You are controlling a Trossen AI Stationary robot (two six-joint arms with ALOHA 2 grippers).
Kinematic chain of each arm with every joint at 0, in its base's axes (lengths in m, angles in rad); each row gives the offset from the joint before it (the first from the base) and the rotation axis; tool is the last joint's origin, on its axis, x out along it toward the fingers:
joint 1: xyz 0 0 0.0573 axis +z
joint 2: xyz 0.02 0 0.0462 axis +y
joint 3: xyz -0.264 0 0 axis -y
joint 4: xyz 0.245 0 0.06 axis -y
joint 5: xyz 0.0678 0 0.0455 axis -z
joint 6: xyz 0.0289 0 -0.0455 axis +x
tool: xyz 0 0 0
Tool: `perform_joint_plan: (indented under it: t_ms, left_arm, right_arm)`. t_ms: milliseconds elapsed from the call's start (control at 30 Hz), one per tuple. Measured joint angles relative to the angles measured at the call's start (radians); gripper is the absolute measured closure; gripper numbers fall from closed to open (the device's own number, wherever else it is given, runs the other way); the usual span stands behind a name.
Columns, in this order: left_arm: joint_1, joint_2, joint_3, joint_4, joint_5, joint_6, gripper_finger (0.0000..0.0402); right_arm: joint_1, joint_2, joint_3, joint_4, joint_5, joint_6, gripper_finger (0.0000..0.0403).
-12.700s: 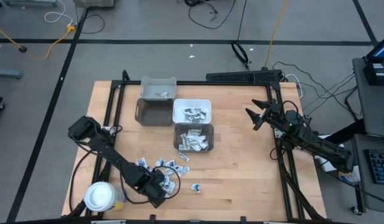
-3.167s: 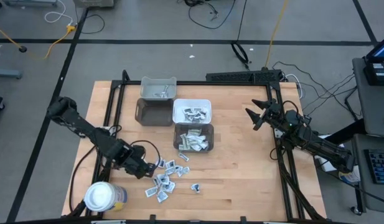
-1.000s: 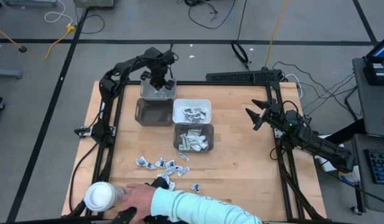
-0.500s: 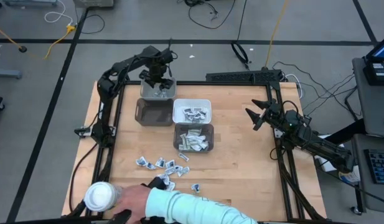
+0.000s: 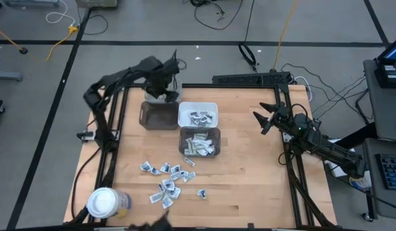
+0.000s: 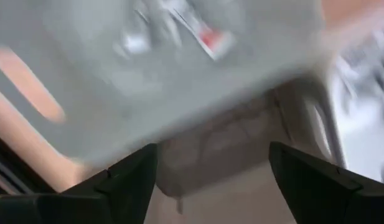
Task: Pick & Place First Aid Supplies
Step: Put the orange ointment pack into the gray bin
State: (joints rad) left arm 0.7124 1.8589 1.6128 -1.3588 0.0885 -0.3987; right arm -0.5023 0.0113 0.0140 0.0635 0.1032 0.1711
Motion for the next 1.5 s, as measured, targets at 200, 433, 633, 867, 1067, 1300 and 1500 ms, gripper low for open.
perform_joint_plan:
  t_ms: [200,433,633,867,1067,1300,1500]
  left_arm:
    - [-0.177,-0.208,-0.25,0.068,0.061,-0.139,0.0099]
    - [-0.449,-0.396,-0.46,0.082,0.132,-0.365,0.0107]
    - [-0.712,-0.442,-0.534,0.083,0.151,-0.566,0.01]
    - [-0.928,-0.439,-0.536,0.144,0.141,-0.758,0.0104]
    - [-0.993,-0.358,-0.492,0.218,0.128,-0.805,0.0112]
    - [-0.98,-0.172,-0.303,0.228,0.117,-0.652,0.0108]
    - [-0.955,-0.03,-0.122,0.235,0.11,-0.504,0.0119]
  right_arm:
    - [0.0,0.0,0.0,0.0,0.0,0.0,0.0105]
    - [0.0,0.0,0.0,0.0,0.0,0.0,0.0105]
    - [0.0,0.0,0.0,0.0,0.0,0.0,0.0105]
    - [0.0,0.0,0.0,0.0,0.0,0.0,0.0105]
    - [0.0,0.0,0.0,0.0,0.0,0.0,0.0105]
    - [0.0,0.0,0.0,0.0,0.0,0.0,0.0105]
    - [0.0,0.0,0.0,0.0,0.0,0.0,0.0105]
